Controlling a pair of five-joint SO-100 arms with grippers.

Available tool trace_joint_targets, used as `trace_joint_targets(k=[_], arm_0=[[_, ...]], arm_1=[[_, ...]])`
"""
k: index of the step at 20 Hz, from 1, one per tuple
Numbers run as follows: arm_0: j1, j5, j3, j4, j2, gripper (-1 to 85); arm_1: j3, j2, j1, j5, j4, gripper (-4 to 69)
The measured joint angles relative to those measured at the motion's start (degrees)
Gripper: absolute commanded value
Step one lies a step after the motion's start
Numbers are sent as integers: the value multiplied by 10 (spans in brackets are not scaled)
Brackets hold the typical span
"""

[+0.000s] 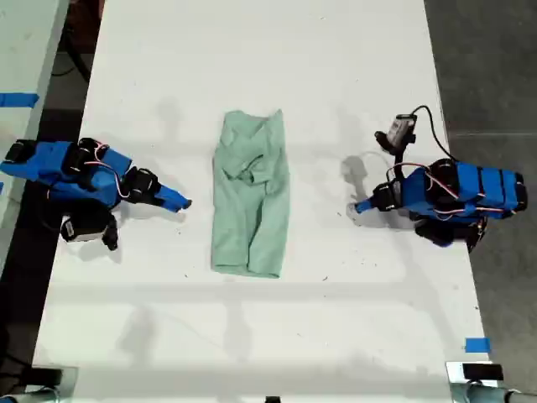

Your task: Fold t shirt

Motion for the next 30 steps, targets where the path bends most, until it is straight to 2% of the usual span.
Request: trace_joint_targets(k=[2,4,7,9,11,14,16,18,20,21,22,24,27,30], arm_0=[[-27,-2,0,2,0,-1],[-121,-11,0,2,0,-1],[-132,-11,0,2,0,-1],[-126,-15,0,4,0,-1],[-92,-20,0,-23,0,-1],[-68,-93,-34,-15,-32,-2],[-33,-144,-101,-15,-113,-2],[4,-171,-220,-10,-281,7],[21,-173,-397,42,-490,59],[21,-173,-491,72,-584,81],[27,-173,-575,97,-665,107],[40,-157,-707,127,-775,146],[61,-118,-787,126,-899,195],[77,-117,-790,93,-947,209]], arm_1=[[0,0,0,1,0,14],[0,0,0,1,0,14],[0,0,0,1,0,14],[0,0,1,1,0,9],[0,0,6,18,0,8],[-8,-16,-14,106,9,6],[-79,-120,-33,167,17,-5],[-227,-302,-55,187,29,-12],[-425,-538,-78,187,53,-1],[-533,-657,-91,187,75,32],[-647,-775,-101,185,104,113],[-866,-990,-128,161,151,168],[-1158,-1241,-162,133,163,241],[-1245,-1305,-176,167,159,217]])
